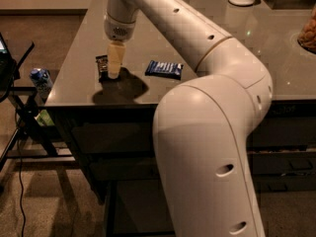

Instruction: Place rxbar chocolate into bottom drawer

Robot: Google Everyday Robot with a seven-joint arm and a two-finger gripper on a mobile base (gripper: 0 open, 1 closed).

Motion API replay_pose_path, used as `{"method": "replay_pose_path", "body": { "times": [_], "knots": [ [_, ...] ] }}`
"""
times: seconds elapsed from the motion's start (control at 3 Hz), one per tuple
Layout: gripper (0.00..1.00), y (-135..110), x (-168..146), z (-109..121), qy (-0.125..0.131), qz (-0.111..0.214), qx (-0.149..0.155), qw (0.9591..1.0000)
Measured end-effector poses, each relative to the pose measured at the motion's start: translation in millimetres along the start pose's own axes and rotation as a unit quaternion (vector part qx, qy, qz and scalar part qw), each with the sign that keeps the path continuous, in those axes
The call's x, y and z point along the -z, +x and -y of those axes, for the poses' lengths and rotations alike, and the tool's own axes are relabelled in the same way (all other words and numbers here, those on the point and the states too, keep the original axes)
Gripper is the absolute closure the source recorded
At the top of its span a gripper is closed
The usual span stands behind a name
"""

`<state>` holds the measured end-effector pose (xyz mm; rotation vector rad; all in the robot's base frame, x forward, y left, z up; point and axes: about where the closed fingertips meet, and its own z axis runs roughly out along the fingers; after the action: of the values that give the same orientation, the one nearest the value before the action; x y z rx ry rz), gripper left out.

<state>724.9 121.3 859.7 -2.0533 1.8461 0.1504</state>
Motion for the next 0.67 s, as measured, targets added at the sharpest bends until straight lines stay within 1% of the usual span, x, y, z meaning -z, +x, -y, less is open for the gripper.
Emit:
{"method": "replay_pose_path", "body": {
  "times": [0.33,0.67],
  "knots": [
    [0.0,-4.8,-9.1,1.5,-0.006,0.004,0.002,1.0],
    [0.0,-5.6,-10.7,1.4,-0.007,0.005,0.002,1.0]
  ]
}}
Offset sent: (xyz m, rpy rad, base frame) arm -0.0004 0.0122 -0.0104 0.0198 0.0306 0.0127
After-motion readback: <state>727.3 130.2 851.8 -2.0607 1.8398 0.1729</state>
